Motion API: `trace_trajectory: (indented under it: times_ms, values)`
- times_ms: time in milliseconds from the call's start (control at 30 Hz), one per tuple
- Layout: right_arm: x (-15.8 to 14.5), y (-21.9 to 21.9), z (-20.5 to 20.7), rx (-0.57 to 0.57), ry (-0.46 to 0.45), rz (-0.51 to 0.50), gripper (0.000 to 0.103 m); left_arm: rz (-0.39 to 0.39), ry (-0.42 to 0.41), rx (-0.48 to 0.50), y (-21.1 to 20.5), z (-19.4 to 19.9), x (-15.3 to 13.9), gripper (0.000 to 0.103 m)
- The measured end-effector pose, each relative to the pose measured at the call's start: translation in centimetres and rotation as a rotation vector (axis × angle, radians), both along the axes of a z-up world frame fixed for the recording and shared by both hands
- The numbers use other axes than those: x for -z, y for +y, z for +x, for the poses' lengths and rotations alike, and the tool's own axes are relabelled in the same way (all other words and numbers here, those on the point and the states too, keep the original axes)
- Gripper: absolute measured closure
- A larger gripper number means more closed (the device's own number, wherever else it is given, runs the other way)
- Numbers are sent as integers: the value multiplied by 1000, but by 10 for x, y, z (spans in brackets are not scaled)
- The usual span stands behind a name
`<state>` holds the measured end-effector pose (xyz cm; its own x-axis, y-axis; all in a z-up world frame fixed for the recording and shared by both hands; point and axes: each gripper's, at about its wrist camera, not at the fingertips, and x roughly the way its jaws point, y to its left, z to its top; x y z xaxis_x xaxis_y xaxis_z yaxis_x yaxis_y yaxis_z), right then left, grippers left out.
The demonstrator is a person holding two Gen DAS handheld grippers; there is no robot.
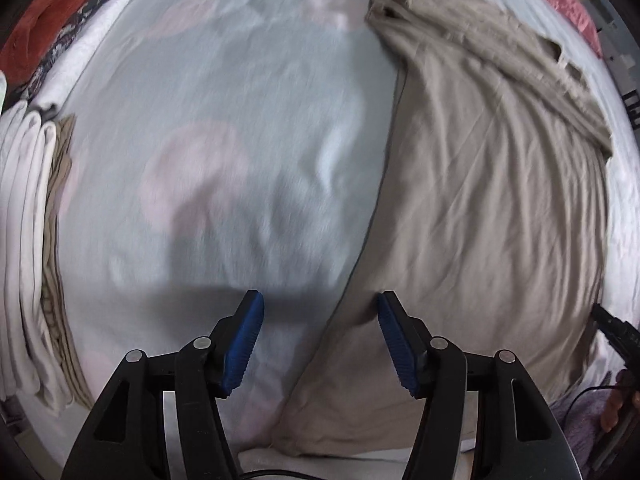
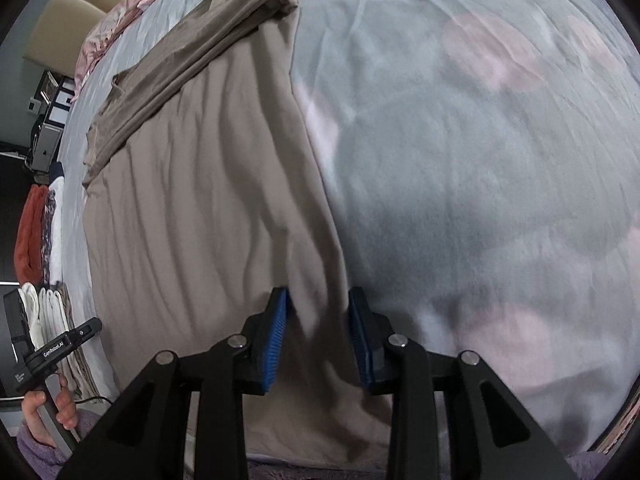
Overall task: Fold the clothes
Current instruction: 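Move both tools to the shirt hem and close the right tool on it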
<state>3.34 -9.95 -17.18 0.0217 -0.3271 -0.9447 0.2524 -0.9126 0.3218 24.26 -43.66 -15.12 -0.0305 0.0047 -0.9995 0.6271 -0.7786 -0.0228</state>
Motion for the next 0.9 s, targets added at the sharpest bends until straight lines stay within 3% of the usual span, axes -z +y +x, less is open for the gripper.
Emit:
trace_trajectory:
  times_ms: [300,533,567,700,767,900]
  values:
    - [-1,-11,17,-69,2,37,74,11,2,3,4,12,0,43]
    - [-5,-7,19,-48,7,-7,96,35,63,-15,1,23,-7,70]
    - [-5,-7,19,-45,10,-12,96,44,78,-5,3,23,-8,77]
    - [-10,-8,20,-38,32,-15,98,98,123,67,17,18,-10,85]
    - [-11,-8,20,-30,38,-13,98,86,114,88,22,15,-9,89]
    - [-15,-7,20,-21,52,-24,98,102,170,80,21,18,-17,97]
